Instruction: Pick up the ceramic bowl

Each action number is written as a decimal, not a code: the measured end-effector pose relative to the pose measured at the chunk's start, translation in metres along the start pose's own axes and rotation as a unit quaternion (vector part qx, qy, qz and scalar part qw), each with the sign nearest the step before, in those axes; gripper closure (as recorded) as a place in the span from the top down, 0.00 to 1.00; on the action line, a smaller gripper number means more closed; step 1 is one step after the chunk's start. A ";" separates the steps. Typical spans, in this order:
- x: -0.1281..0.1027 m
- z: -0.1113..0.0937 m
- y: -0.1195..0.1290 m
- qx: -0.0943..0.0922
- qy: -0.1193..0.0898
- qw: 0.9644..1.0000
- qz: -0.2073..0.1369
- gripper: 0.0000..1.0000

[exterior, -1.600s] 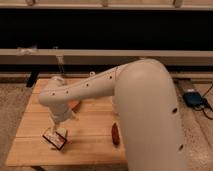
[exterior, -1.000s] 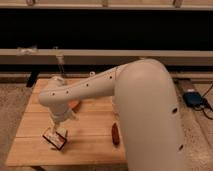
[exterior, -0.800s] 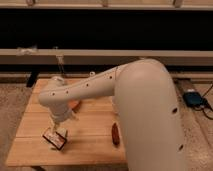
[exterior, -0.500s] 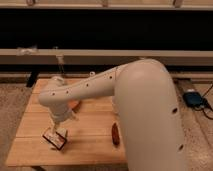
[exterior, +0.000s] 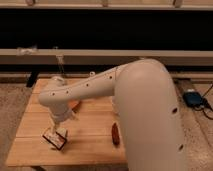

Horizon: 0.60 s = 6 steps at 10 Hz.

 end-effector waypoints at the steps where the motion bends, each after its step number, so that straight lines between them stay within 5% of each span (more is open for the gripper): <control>1: 0.000 0.000 0.001 -0.001 0.000 1.000 0.001 0.80; 6: 0.042 -0.006 0.052 -0.028 0.017 0.999 0.018 0.80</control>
